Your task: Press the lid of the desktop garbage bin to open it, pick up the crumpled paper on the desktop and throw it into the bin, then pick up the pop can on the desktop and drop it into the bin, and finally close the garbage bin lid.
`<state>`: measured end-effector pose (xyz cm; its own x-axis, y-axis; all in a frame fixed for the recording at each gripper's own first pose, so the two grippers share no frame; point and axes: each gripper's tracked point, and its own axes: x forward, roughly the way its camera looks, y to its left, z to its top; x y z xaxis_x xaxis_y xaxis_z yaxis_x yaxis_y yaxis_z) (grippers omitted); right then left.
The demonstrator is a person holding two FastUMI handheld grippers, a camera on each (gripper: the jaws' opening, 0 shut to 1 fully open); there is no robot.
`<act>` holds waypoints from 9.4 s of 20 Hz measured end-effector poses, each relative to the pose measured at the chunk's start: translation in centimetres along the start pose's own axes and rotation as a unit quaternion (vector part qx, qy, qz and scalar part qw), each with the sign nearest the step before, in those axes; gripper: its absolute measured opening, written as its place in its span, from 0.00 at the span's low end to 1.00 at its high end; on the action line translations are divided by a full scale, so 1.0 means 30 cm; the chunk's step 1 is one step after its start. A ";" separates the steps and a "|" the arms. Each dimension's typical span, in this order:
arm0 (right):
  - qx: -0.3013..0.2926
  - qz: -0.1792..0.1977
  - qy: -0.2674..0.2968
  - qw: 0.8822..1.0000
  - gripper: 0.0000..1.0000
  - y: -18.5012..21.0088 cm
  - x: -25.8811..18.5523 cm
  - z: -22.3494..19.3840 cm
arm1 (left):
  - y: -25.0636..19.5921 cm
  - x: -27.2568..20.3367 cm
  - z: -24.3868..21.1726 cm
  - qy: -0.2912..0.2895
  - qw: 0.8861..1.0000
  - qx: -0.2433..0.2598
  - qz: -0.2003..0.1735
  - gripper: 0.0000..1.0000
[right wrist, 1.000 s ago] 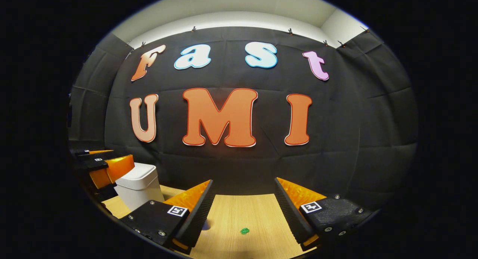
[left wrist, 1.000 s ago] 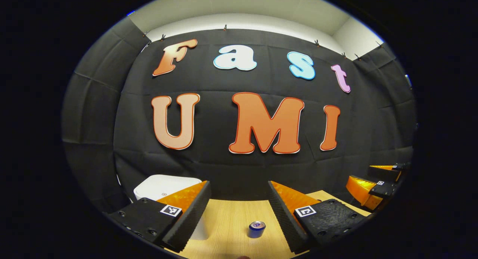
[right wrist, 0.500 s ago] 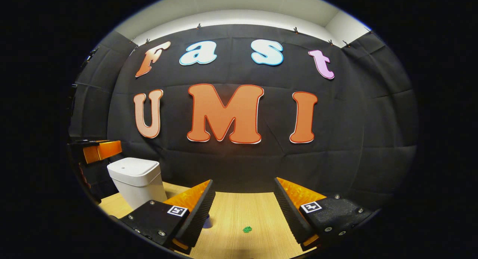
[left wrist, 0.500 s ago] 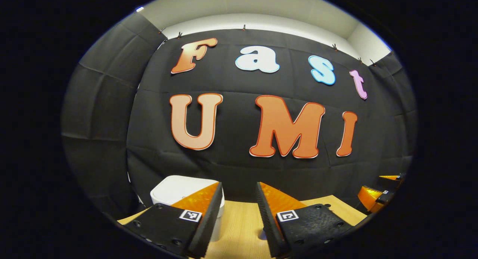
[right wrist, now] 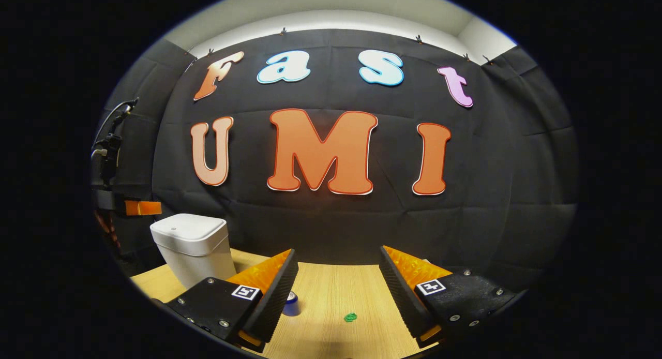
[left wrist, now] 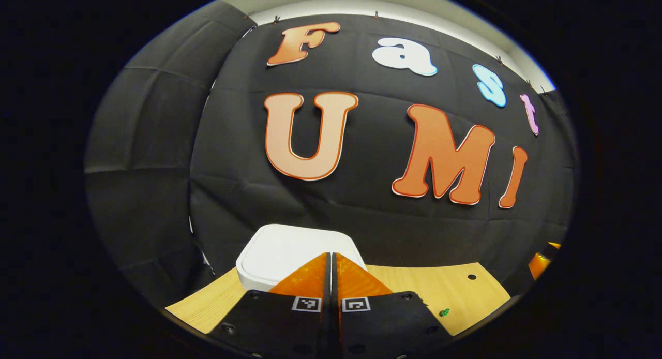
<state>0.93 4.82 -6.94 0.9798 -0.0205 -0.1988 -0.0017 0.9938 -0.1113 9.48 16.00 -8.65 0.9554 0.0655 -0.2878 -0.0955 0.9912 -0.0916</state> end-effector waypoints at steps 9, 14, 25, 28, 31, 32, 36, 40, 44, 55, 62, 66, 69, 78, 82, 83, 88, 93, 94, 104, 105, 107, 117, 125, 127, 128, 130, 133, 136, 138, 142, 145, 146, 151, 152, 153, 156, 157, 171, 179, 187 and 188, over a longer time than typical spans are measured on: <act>0.002 -0.022 0.020 1.000 0.94 -0.022 0.028 -0.049 | 0.088 0.186 -0.180 0.090 0.996 0.016 -0.002 0.00; -0.002 -0.014 0.033 0.999 0.94 -0.005 0.032 -0.079 | 0.064 0.168 -0.201 0.095 0.994 0.053 0.006 0.00; 0.007 -0.025 0.062 0.998 0.94 -0.102 0.053 -0.193 | -0.005 -0.046 0.102 -0.075 0.992 0.086 0.046 0.19; 0.014 -0.011 0.071 0.997 0.94 -0.097 0.077 -0.249 | -0.077 -0.098 0.113 -0.088 0.994 0.064 0.022 0.53; 0.014 0.003 0.107 0.994 0.94 -0.096 0.120 -0.403 | -0.143 -0.140 0.102 -0.091 0.994 0.065 0.001 0.87; 0.011 0.007 0.124 0.992 0.94 -0.099 0.147 -0.466 | -0.154 -0.159 0.087 -0.088 0.994 0.062 0.000 0.89; 0.000 0.009 0.203 0.979 0.94 -0.125 0.262 -0.756 | -0.207 -0.261 0.074 -0.087 0.995 0.047 -0.004 0.91; -0.028 0.004 0.289 0.957 0.95 -0.161 0.346 -1.006 | -0.236 -0.337 0.076 -0.089 0.995 0.053 0.007 0.93; -0.028 0.014 0.304 0.952 0.95 -0.131 0.420 -1.130 | -0.230 -0.361 0.028 -0.059 0.995 0.069 0.028 0.93; -0.032 0.051 0.342 0.938 0.23 -0.063 0.400 -1.254 | -0.278 -0.346 -0.033 -0.024 0.996 0.088 0.025 0.93; 0.006 0.077 0.305 0.949 0.09 -0.068 0.366 -1.041 | -0.256 -0.361 -0.025 -0.033 0.997 0.074 0.008 0.93; 0.001 0.103 0.224 0.969 0.09 0.043 0.384 -0.724 | -0.177 -0.379 -0.018 -0.044 0.998 0.049 0.014 0.93; 0.011 0.165 0.147 0.975 0.08 0.288 0.375 -0.375 | -0.066 -0.404 -0.014 -0.053 0.998 0.027 0.034 0.93; -0.009 0.351 0.110 0.930 0.08 1.143 0.475 -0.033 | 0.337 -0.556 -0.020 -0.070 0.988 -0.016 0.138 0.94; -0.008 0.326 0.119 0.938 0.08 1.197 0.556 -0.089 | 0.458 -0.616 -0.041 -0.072 0.982 -0.014 0.175 0.95; 0.000 0.329 0.120 0.937 0.13 1.206 0.561 -0.085 | 0.471 -0.617 -0.047 -0.070 0.981 -0.015 0.178 0.95; -0.015 0.328 0.103 0.939 0.88 1.186 0.563 -0.103 | 0.428 -0.554 -0.068 -0.060 0.985 -0.016 0.160 0.94; 0.029 0.272 0.081 0.958 0.95 0.940 0.523 -0.078 | 0.291 -0.473 -0.050 -0.063 0.990 -0.006 0.125 0.95; 0.038 0.255 0.081 0.963 0.94 0.852 0.511 -0.086 | 0.243 -0.449 -0.055 -0.061 0.992 -0.003 0.111 0.94; 0.013 0.105 0.081 0.991 0.94 0.157 0.341 -0.216 | -0.374 -0.240 -0.186 -0.019 0.992 -0.058 -0.112 0.95; 0.013 0.092 0.089 0.992 0.94 0.111 0.334 -0.242 | -0.409 -0.223 -0.200 -0.014 0.991 -0.050 -0.120 0.95; 0.023 0.065 0.104 0.992 0.94 0.014 0.317 -0.278 | -0.480 -0.178 -0.244 -0.002 0.990 -0.039 -0.135 0.94; 0.001 -0.061 0.139 0.988 0.95 -0.370 0.177 -0.317 | -0.766 0.155 -0.947 0.209 0.960 0.057 -0.178 0.98; 0.001 -0.152 0.155 0.976 0.94 -0.556 0.046 -0.306 | -0.819 0.362 -1.214 0.265 0.942 0.135 -0.157 0.98; 0.003 -0.156 0.168 0.973 0.94 -0.549 0.042 -0.332 | -0.833 0.379 -1.211 0.261 0.940 0.145 -0.162 0.82; 0.003 -0.155 0.171 0.973 0.94 -0.548 0.042 -0.336 | -0.831 0.372 -1.214 0.264 0.938 0.151 -0.165 0.85; 0.003 -0.151 0.170 0.974 0.94 -0.540 0.046 -0.340 | -0.823 0.364 -1.190 0.259 0.939 0.153 -0.168 0.82; 0.004 -0.132 0.168 0.977 0.94 -0.502 0.074 -0.339 | -0.822 0.358 -1.107 0.234 0.946 0.141 -0.172 0.78; 0.028 -0.091 0.178 0.979 0.94 -0.430 0.122 -0.343 | -0.831 0.329 -0.979 0.174 0.958 0.122 -0.192 0.77; 0.035 -0.060 0.168 0.983 0.94 -0.361 0.172 -0.311 | -0.787 0.288 -0.874 0.141 0.967 0.090 -0.191 0.76; 0.028 -0.019 0.157 0.987 0.94 -0.255 0.238 -0.259 | -0.731 0.265 -0.905 0.073 0.981 0.072 -0.164 0.76; 0.025 0.006 0.143 0.989 0.95 -0.173 0.266 -0.203 | -0.718 0.241 -0.865 0.029 0.990 0.058 -0.127 0.75; 0.022 0.015 0.140 0.990 0.95 -0.145 0.273 -0.189 | -0.710 0.248 -0.876 0.015 0.992 0.056 -0.111 0.75; 0.011 0.047 0.133 0.990 0.95 -0.036 0.265 -0.169 | -0.758 0.355 -1.054 0.012 0.998 0.047 -0.039 0.75; 0.017 0.052 0.134 0.989 0.94 -0.019 0.260 -0.165 | -0.794 0.389 -1.124 0.029 0.998 0.040 -0.034 0.75; 0.022 0.056 0.130 0.990 0.95 -0.003 0.255 -0.152 | -0.817 0.418 -1.175 0.045 0.998 0.030 -0.027 0.75; 0.015 0.051 0.119 0.991 0.94 0.010 0.251 -0.124 | -0.903 0.520 -1.256 0.055 0.998 0.014 -0.027 0.76; 0.013 0.050 0.119 0.992 0.94 0.013 0.248 -0.126 | -0.852 0.541 -1.257 0.059 0.998 0.015 -0.024 0.76; 0.007 0.013 0.132 0.991 0.94 -0.050 0.209 -0.153 | -0.918 0.557 -1.333 0.092 0.991 -0.042 -0.090 0.96; 0.009 0.020 0.144 0.989 0.94 -0.049 0.221 -0.136 | -1.043 0.347 -1.134 0.031 0.987 -0.085 -0.131 0.94; -0.002 0.023 0.113 0.993 0.94 -0.135 0.254 -0.071 | -1.097 0.210 -1.097 -0.008 0.994 -0.073 -0.079 0.95; -0.001 0.022 0.107 0.994 0.94 -0.146 0.257 -0.073 | -1.102 0.191 -1.110 -0.011 0.996 -0.061 -0.065 0.95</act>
<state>8.05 0.08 -10.10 0.9138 -0.0007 -0.4061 -0.0439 0.9940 -0.1006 8.80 -20.22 -39.02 0.9679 -0.0592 -0.2442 -0.0017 0.9702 -0.2422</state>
